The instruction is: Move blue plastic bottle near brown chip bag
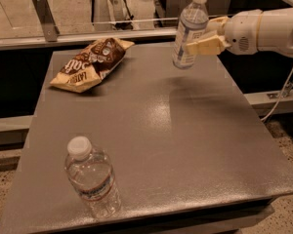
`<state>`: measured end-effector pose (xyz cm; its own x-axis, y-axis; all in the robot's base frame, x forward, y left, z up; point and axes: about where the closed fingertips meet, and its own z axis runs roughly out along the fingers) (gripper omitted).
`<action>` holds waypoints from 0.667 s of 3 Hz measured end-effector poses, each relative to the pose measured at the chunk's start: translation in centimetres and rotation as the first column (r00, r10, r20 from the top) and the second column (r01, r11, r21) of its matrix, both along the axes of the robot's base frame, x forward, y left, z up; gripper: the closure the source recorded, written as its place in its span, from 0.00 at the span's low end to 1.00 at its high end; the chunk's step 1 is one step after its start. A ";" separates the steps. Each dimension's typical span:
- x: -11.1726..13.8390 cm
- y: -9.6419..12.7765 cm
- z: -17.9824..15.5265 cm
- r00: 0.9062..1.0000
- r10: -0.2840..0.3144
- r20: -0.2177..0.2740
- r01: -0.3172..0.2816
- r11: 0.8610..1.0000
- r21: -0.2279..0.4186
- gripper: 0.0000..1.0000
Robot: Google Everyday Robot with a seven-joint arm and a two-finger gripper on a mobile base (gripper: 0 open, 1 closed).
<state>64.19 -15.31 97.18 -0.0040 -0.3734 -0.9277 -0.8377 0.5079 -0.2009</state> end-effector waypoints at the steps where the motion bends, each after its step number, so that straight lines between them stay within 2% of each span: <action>1: 1.3 3.7 -0.8 0.999 0.037 -0.009 -0.037 0.999 -0.001 1.00; 2: 2.7 7.9 -1.4 0.995 0.096 -0.018 -0.097 0.995 -0.010 1.00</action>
Offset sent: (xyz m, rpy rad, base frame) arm 0.0363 0.1041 -0.0156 -0.0189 0.0164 0.1300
